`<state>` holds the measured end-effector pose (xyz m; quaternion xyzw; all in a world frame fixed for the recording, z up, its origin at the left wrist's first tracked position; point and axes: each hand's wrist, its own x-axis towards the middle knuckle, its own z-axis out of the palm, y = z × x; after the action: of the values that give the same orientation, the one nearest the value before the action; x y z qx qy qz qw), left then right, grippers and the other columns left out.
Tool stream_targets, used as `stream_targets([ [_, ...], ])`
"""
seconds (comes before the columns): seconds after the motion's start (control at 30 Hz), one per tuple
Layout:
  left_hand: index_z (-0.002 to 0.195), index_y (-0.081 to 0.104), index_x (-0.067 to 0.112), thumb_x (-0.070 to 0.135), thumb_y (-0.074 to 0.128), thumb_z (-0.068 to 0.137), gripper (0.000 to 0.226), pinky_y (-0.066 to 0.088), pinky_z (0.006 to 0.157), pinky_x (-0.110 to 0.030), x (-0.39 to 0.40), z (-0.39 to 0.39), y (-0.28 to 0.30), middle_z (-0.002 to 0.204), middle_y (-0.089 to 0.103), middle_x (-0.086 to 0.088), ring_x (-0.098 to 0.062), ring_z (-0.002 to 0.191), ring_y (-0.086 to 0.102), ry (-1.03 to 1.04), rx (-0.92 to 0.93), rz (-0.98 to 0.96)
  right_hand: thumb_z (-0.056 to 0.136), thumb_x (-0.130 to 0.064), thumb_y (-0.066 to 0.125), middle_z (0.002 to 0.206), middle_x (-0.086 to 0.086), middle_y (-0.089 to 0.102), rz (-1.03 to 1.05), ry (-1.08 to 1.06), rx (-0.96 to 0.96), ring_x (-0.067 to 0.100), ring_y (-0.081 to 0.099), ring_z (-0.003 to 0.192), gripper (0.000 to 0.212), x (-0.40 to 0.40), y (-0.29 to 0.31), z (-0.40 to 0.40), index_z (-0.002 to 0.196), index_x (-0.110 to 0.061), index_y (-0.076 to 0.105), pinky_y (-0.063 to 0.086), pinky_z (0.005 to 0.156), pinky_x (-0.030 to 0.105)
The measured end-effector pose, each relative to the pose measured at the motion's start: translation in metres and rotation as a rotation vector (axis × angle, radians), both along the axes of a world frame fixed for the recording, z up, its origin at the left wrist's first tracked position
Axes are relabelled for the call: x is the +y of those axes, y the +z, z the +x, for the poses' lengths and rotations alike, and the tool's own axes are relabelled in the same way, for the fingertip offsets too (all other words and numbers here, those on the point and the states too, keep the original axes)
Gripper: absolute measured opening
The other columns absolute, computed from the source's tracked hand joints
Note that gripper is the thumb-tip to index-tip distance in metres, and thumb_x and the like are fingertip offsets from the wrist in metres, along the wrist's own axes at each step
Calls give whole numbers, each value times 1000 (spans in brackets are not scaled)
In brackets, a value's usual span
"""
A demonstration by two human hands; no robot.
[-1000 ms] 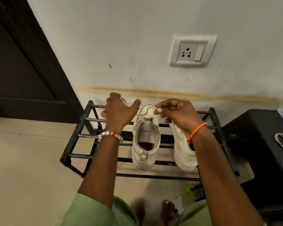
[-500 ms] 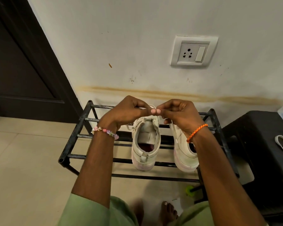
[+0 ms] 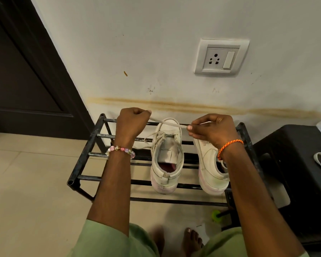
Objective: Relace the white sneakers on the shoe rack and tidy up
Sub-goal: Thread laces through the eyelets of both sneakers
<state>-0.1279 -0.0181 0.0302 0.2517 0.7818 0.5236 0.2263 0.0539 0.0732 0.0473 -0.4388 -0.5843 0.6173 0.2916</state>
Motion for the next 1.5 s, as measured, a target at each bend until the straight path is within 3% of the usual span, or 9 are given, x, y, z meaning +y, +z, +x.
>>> stream_targets([
  [0.07, 99, 67, 32, 39, 65, 81, 20, 39, 103, -42, 0, 0, 0, 109, 62, 8, -17, 116, 52, -50, 168, -47, 68, 2, 80, 65, 12, 68, 102, -33, -56, 18, 67, 56, 17, 1, -3, -2, 72, -5, 65, 56, 57, 21],
  [0.13, 106, 65, 34, 33, 65, 85, 21, 36, 108, -43, 3, 4, 4, 119, 61, 10, -11, 120, 51, -187, 187, 19, 71, 4, 77, 69, 12, 67, 133, -16, -46, 17, 66, 60, 15, 1, -5, -4, 75, -4, 65, 56, 59, 20],
  [0.33, 103, 71, 19, 21, 63, 90, 16, 49, 90, -23, 20, 38, 6, 94, 71, 7, -5, 95, 65, -609, 77, 54, 73, 9, 72, 71, 11, 69, 45, 54, 95, 17, 71, 68, 17, -2, 1, -8, 83, -2, 63, 59, 64, 25],
  [0.53, 87, 73, 16, 19, 69, 85, 6, 50, 64, -20, 23, 31, -2, 74, 70, 5, -1, 59, 62, -523, 64, 29, 72, 6, 75, 76, 14, 70, 149, -38, 22, 24, 72, 73, 35, 1, -8, -9, 84, -12, 48, 60, 66, 31],
  [0.7, 79, 73, 14, 20, 68, 84, 9, 43, 57, -19, 24, 33, -10, 72, 68, 2, -4, 62, 56, -358, 83, -74, 73, -9, 79, 69, 1, 59, 318, -117, -96, 17, 63, 67, 29, 4, -23, -19, 74, -19, 52, 57, 64, 30],
  [0.77, 78, 73, 10, 17, 67, 81, 10, 44, 58, -21, 25, 33, -16, 73, 68, -2, -9, 65, 56, -288, 121, -132, 75, -19, 78, 68, -3, 57, 267, 1, -234, 10, 56, 62, 20, 2, -29, -22, 79, -17, 58, 50, 59, 21],
  [0.87, 78, 74, 6, 14, 71, 78, 8, 45, 62, -23, 25, 29, -24, 77, 70, -6, -10, 67, 58, -248, 142, -184, 75, -38, 76, 88, 1, 61, 146, 352, -564, 12, 56, 76, 44, -8, -35, -23, 106, -10, 62, 44, 67, 23],
  [1.07, 86, 76, 4, 16, 73, 78, 15, 51, 73, -29, 28, 30, -38, 88, 73, -11, -20, 83, 65, -248, 174, -262, 85, -16, 61, 123, 14, 56, 306, 371, -711, 27, 56, 108, 36, -19, -44, -30, 121, -9, 57, 48, 90, 33],
  [1.5, 85, 76, 0, 15, 71, 79, 17, 55, 80, -36, 36, 35, -53, 87, 72, -16, -28, 88, 67, -265, 149, -261, 86, -5, 53, 136, 12, 52, 213, 286, -595, 25, 50, 123, 48, -16, -46, -28, 133, -14, 52, 43, 95, 29],
])
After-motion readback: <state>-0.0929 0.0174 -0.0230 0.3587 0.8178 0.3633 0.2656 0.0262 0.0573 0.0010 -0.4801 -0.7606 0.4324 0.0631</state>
